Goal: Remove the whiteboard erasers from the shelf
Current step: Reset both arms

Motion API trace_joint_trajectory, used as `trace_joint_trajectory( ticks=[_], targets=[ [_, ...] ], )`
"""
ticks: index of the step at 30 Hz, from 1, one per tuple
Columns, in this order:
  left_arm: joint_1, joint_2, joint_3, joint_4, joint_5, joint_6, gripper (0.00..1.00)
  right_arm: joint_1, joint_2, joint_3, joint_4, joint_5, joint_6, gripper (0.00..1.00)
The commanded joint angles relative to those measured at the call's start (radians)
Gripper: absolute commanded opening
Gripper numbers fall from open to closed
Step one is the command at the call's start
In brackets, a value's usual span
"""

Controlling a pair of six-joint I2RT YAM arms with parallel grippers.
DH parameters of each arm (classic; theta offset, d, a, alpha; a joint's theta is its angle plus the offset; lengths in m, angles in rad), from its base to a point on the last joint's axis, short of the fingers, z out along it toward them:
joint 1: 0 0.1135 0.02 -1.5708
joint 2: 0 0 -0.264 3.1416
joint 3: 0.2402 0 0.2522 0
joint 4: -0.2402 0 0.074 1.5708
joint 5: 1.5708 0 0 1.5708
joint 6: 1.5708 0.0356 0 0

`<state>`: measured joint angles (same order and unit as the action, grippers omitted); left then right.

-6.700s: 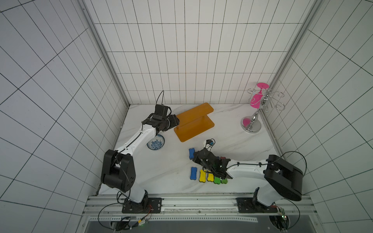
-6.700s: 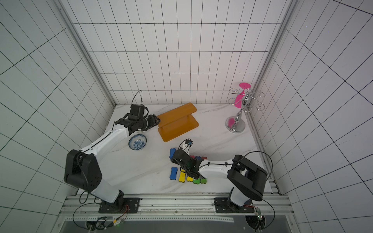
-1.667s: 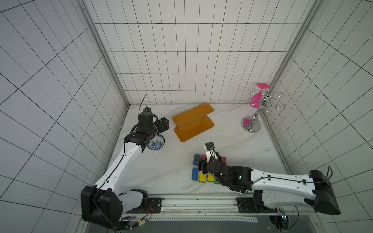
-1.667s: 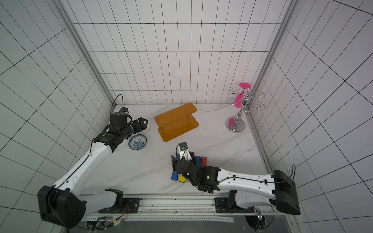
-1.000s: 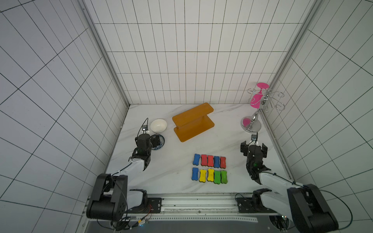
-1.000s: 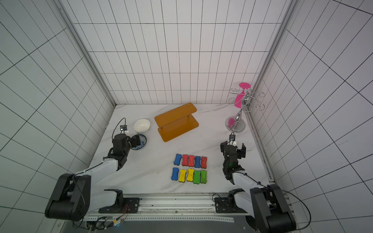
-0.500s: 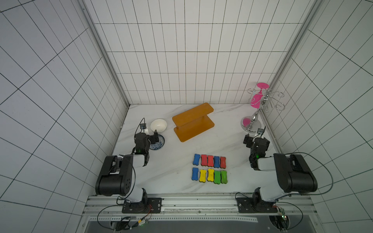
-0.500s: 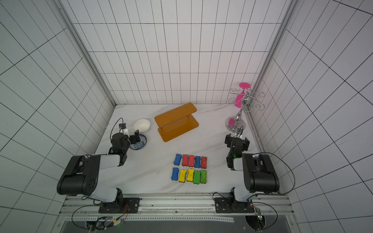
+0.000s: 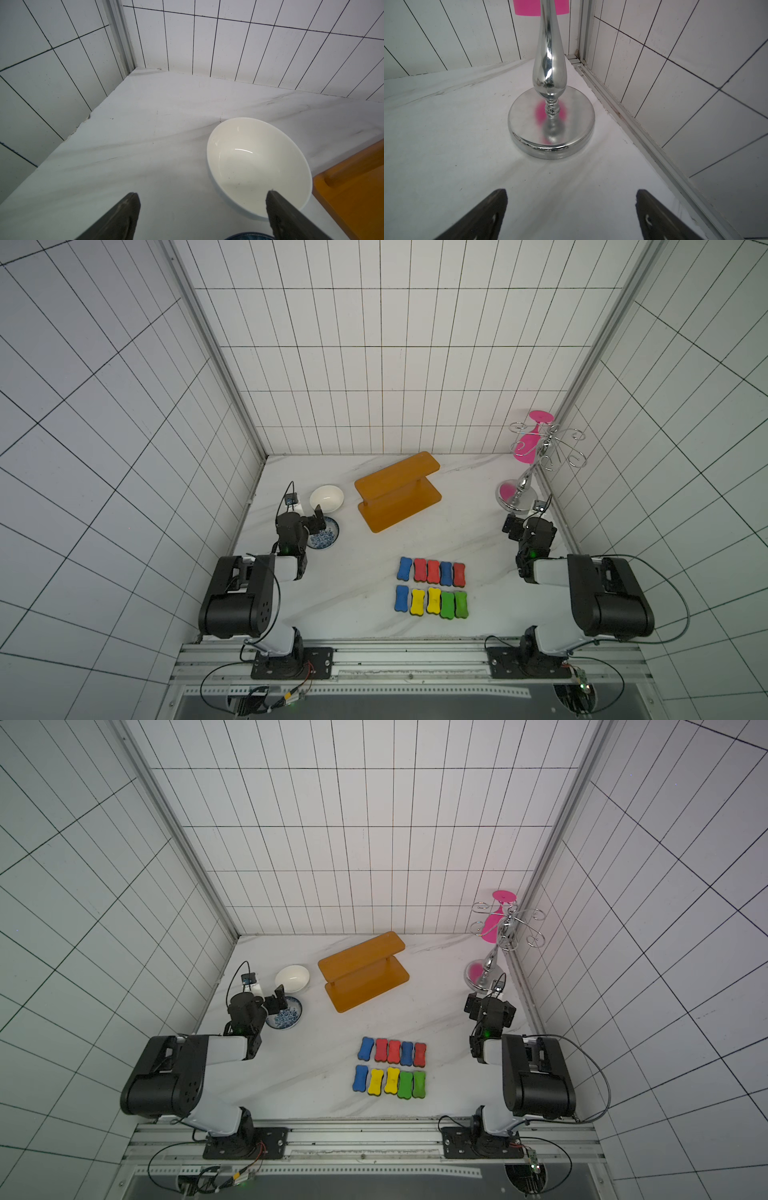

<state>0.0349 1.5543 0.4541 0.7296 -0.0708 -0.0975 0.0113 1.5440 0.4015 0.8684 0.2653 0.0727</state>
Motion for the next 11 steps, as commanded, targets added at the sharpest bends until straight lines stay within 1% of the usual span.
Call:
trace_joint_trajectory(
  ticks=[1, 5, 11],
  targets=[
    [0.003, 0.018, 0.018, 0.005, -0.012, -0.008, 0.98, 0.002, -0.007, 0.002, -0.009, -0.003, 0.002, 0.99],
    [0.003, 0.020, 0.023, 0.003, -0.016, -0.011, 0.98, 0.008, 0.008, 0.031, -0.045, -0.038, -0.016, 0.99],
    [0.003, 0.014, 0.017, 0.007, -0.016, -0.010, 0.98, -0.004, -0.011, 0.013, -0.034, -0.063, -0.012, 0.99]
  ],
)
